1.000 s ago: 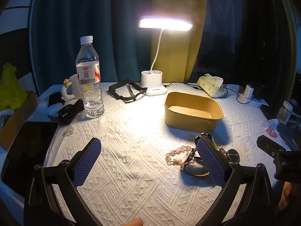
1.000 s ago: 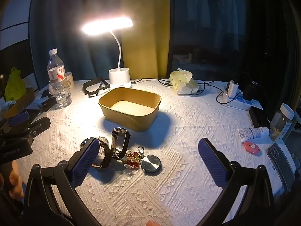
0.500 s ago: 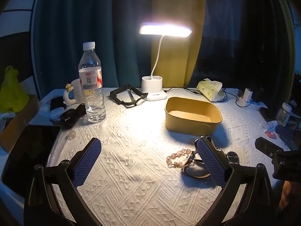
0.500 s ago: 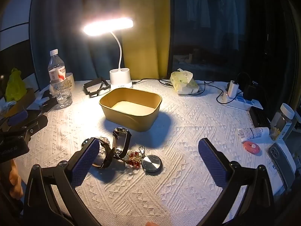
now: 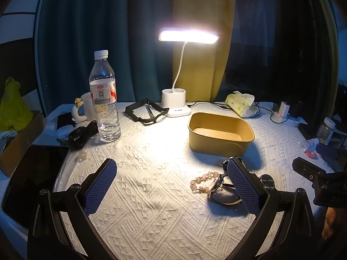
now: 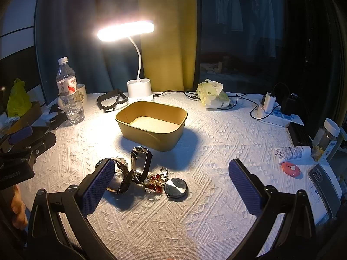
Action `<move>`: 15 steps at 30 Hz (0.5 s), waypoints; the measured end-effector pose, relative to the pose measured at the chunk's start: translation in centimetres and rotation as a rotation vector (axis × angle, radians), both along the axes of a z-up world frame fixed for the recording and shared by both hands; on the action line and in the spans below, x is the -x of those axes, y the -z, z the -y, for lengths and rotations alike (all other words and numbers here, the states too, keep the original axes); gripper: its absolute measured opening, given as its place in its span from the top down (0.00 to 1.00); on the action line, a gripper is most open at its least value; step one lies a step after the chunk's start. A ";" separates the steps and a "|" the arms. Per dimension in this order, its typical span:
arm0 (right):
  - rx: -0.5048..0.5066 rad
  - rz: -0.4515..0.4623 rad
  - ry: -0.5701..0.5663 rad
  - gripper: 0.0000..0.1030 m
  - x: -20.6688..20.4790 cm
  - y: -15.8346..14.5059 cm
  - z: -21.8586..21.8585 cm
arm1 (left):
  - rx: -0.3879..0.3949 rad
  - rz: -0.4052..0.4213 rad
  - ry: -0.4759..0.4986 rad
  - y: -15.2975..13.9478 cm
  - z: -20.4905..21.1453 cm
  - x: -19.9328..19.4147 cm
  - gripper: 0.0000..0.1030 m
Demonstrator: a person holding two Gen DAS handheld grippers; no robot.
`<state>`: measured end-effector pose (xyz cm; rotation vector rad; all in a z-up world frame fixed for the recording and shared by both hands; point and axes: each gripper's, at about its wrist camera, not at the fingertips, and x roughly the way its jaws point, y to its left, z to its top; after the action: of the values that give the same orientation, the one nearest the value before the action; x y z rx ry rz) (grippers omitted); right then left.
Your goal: Organize jewelry
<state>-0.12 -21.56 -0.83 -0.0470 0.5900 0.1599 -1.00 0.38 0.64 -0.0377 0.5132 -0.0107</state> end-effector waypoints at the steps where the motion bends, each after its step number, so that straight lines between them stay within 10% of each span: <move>1: 0.000 -0.001 -0.001 0.00 0.0 0.0 0.0 | 0.002 0.002 0.002 0.0 0.0 0.0 0.00; 15: -0.001 -0.001 -0.003 0.00 -0.1 0.0 0.1 | -0.015 0.018 0.031 0.0 0.7 0.4 0.00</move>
<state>0.02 -21.64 -0.86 -0.0463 0.5910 0.1630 -1.39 -0.28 0.63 -0.0151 0.4960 -0.0376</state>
